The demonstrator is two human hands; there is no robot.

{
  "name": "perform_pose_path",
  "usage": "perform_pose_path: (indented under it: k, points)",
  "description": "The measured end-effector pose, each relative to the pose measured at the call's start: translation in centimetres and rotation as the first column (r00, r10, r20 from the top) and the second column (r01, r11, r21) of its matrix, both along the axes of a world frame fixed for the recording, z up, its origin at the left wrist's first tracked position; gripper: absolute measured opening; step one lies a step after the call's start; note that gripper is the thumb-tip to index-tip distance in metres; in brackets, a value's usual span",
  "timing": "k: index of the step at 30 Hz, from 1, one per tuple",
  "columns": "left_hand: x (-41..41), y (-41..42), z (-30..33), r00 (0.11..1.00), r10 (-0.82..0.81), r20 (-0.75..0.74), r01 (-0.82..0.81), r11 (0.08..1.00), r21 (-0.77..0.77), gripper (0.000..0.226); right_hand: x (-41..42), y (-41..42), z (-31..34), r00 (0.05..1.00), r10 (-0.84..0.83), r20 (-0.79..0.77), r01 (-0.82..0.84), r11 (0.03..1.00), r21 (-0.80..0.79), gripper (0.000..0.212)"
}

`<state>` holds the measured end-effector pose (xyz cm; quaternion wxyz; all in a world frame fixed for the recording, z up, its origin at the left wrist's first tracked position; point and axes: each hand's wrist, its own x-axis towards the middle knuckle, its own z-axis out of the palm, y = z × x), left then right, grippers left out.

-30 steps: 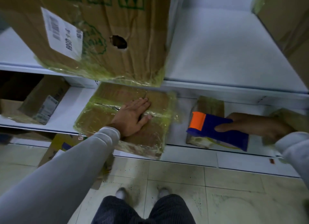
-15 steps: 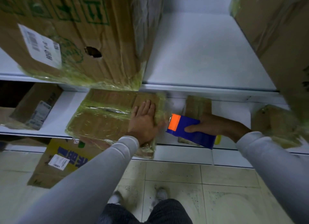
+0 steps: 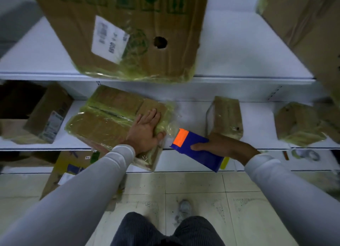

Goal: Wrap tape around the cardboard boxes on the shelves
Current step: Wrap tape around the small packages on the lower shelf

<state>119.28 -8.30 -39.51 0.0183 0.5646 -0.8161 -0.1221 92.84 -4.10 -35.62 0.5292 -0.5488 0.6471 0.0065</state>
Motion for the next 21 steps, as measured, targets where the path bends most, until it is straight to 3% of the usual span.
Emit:
perform_pose_path:
  k: [4, 7, 8, 11, 14, 18, 21]
  points:
    - [1.0, 0.3, -0.5, 0.999, -0.049, -0.010, 0.049, 0.999, 0.020, 0.086, 4.6, 1.0, -0.9, 0.997, -0.035, -0.075, 0.032, 0.999, -0.041, 0.048]
    - [1.7, -0.5, -0.3, 0.997, -0.077, -0.021, 0.078, 0.997, 0.028, 0.077, 6.3, 2.7, -2.5, 0.893, 0.129, -0.432, -0.182, 0.980, -0.084, 0.050]
    - [2.4, -0.8, -0.2, 0.995, -0.096, -0.028, 0.097, 0.995, 0.032, 0.078, 6.2, 4.0, -3.5, 0.862, 0.134, -0.489, -0.184, 0.981, -0.055, 0.050]
    - [4.1, -0.6, -0.3, 0.992, -0.107, -0.064, 0.109, 0.994, 0.028, 0.084, 5.2, 7.7, -6.0, 0.897, 0.010, -0.442, 0.005, 0.999, 0.032, 0.045]
    - [3.6, -0.2, 0.0, 0.999, -0.048, -0.008, 0.048, 0.998, 0.033, 0.084, 4.3, 9.0, -6.6, 0.939, -0.143, -0.314, 0.143, 0.989, -0.023, 0.047]
    - [1.6, 0.7, 0.2, 0.984, 0.122, 0.126, -0.121, 0.993, -0.015, 0.087, 3.9, 8.7, -5.1, 0.975, -0.183, -0.127, 0.165, 0.976, -0.142, 0.046]
    - [0.2, 1.6, -0.4, 0.960, 0.236, 0.152, -0.235, 0.972, -0.021, 0.094, 3.1, 8.6, -4.3, 0.981, -0.176, -0.082, 0.157, 0.968, -0.194, 0.045]
